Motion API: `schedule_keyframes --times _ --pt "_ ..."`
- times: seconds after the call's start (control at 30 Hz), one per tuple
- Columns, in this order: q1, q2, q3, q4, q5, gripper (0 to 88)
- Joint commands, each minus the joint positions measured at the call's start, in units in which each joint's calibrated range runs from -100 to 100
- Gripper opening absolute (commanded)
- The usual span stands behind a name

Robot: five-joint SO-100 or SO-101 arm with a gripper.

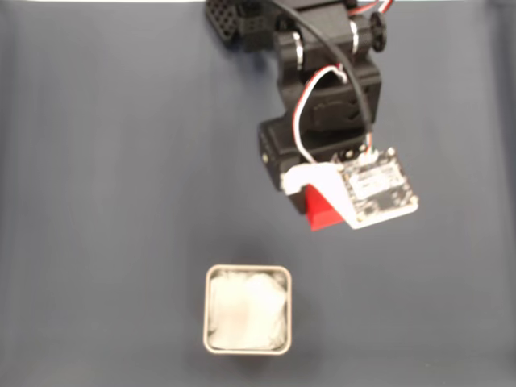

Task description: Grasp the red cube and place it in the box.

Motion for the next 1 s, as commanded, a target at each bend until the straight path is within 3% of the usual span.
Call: schedule_keyframes --times 0.0,0.97 --pt "1.74 0.84 -4.76 -1.06 -0.59 4.5" --pt "9.05 15.66 -18.81 -11.15 -3.57 3.6"
